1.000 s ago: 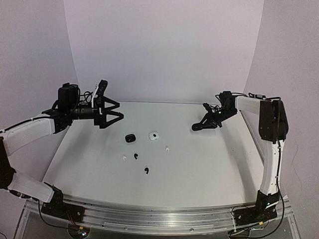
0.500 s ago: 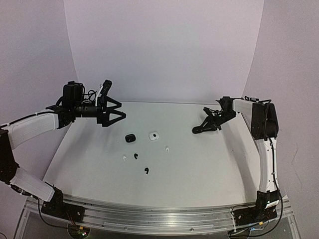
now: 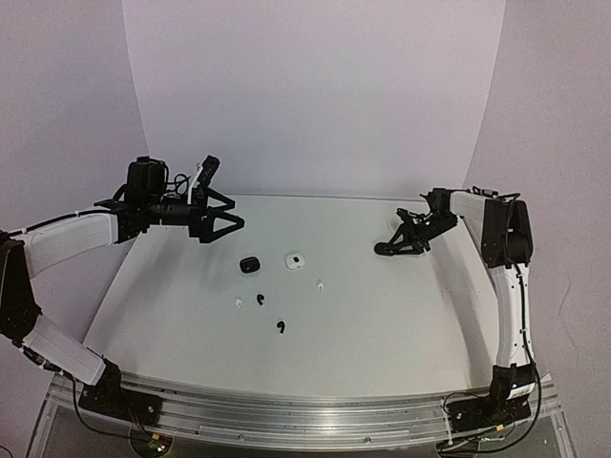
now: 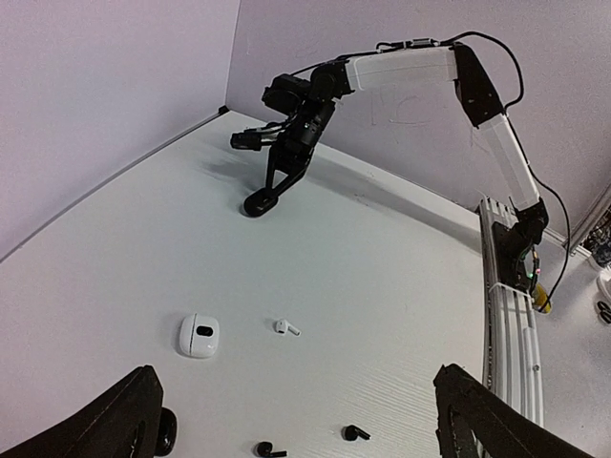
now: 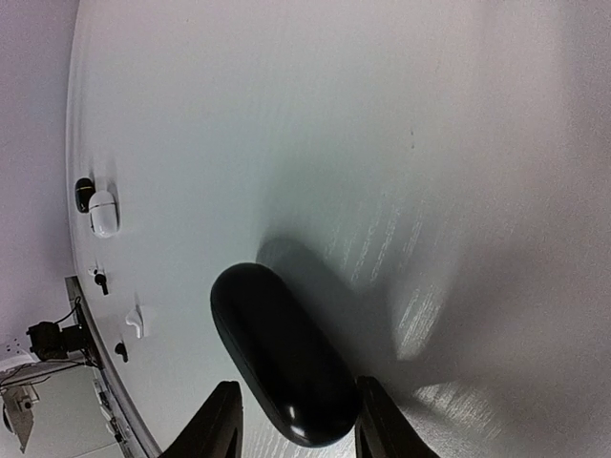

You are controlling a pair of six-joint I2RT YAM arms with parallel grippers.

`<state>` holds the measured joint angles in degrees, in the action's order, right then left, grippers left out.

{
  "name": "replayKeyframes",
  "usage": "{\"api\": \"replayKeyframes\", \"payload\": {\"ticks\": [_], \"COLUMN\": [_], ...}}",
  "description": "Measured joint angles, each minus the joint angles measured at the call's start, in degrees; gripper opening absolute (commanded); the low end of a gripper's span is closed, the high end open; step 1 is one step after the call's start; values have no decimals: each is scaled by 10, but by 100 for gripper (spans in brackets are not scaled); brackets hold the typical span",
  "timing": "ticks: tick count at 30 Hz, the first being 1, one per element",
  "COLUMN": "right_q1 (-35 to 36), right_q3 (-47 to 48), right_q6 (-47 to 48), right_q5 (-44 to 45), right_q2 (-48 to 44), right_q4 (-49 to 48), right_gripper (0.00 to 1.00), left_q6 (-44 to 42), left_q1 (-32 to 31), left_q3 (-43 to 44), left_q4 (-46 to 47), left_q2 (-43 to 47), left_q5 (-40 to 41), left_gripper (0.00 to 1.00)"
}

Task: Insert the wireless bluetooth earbuds into the charging case
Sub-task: Place the charging case with the earbuds at the center of the board, then adjust the charging case with the earbuds at the center of the board.

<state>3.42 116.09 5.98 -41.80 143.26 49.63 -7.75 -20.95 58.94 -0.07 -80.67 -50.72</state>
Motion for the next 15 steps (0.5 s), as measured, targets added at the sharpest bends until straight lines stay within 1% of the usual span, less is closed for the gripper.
{"api": "replayKeyframes", "payload": {"ticks": [7,15], "right_q1": [1,1], "right_q3": [19,30], "right_q6": [-7,-11], "right_q5": [29,56], "right_q2": [0,0], "right_q4": [6,6], "right_gripper": [50,53], "left_q6": [-3,-4], "left_q1": [0,0], "left_q3": [0,0], "left_q4": [0,0], "left_q2": [0,0], "left_q5": [0,0], "left_gripper": [98,98]}}
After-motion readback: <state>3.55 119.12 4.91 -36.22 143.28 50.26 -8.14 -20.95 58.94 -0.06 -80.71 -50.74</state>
